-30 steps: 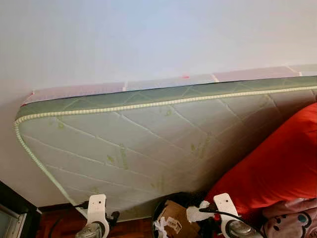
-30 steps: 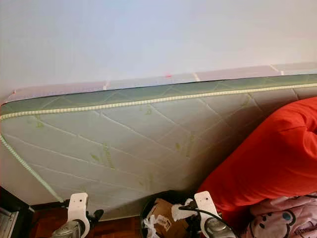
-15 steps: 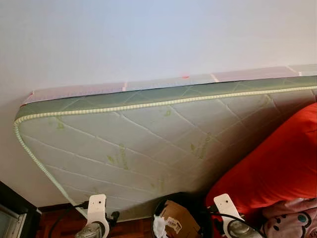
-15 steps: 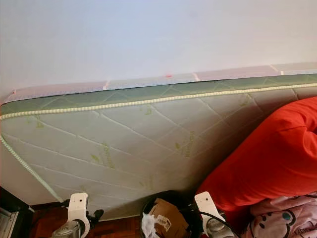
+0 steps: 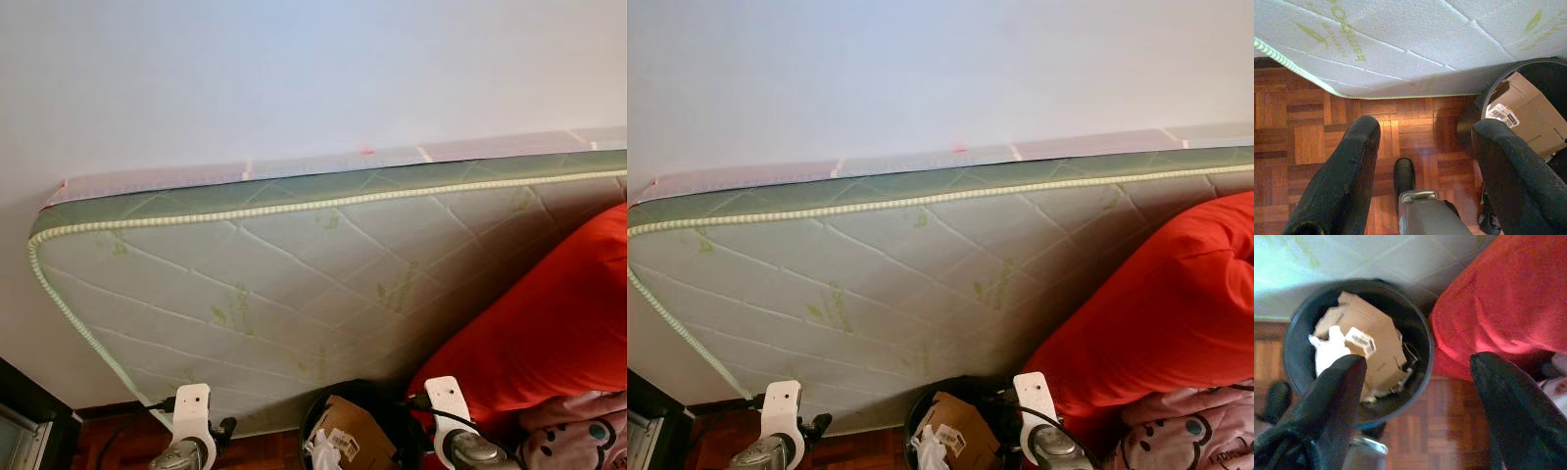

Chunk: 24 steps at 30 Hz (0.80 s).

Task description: Clean up the room

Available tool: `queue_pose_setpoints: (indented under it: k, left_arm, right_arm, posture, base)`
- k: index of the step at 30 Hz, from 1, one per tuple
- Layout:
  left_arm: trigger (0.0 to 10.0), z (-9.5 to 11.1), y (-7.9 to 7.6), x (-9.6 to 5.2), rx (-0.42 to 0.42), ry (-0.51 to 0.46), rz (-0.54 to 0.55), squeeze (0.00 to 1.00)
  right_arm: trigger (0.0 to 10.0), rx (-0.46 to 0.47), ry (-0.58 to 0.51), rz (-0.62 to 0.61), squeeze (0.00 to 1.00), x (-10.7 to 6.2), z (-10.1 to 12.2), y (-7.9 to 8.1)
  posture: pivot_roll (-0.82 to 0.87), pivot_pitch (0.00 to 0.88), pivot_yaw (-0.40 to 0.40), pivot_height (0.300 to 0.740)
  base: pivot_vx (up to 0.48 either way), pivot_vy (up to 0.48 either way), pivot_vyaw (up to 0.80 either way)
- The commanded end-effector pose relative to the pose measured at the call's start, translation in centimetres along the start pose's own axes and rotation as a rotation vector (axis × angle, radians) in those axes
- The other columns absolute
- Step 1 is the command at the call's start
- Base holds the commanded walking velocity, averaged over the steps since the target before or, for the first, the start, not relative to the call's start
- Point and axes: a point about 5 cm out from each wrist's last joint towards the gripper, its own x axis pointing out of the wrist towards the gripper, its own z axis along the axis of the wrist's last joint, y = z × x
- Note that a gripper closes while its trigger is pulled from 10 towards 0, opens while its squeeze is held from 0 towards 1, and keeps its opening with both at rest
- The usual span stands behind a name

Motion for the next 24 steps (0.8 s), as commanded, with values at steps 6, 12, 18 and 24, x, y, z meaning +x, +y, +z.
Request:
queue_pose_setpoints:
  k: [6, 12, 18, 24]
  left_arm:
    - [10.0, -0.19, 0.2, -0.04, 0.004, 0.01, 0.013, 0.0]
    - [10.0, -0.07, 0.34, -0.03, 0.015, 0.011, 0.013, 0.0]
    - [10.0, 0.0, 0.47, -0.01, -0.001, 0.011, 0.025, 0.0]
    - [10.0, 0.13, 0.54, 0.01, 0.003, 0.011, 0.025, 0.0]
  right_arm:
    - [10.0, 0.216, -0.039, -0.029, 0.0, -0.05, -0.2, 0.09]
    - [10.0, 0.263, -0.029, -0.038, 0.0, -0.03, -0.36, 0.24]
    - [10.0, 0.275, -0.019, -0.044, 0.0, 0.0, -0.35, 0.31]
    - [10.0, 0.276, -0.028, -0.04, 0.0, 0.03, -0.14, 0.41]
  posture:
    - [0.1, 0.0, -0.017, 0.74]
    - [0.09, 0.0, -0.003, 0.74]
    - [0.09, 0.0, 0.009, 0.74]
    - [0.08, 0.0, 0.019, 0.74]
  base:
    - [0.0, 0.0, 0.0]
    - [0.0, 0.0, 0.0]
    - [0.0, 0.0, 0.0]
    - [0.0, 0.0, 0.0]
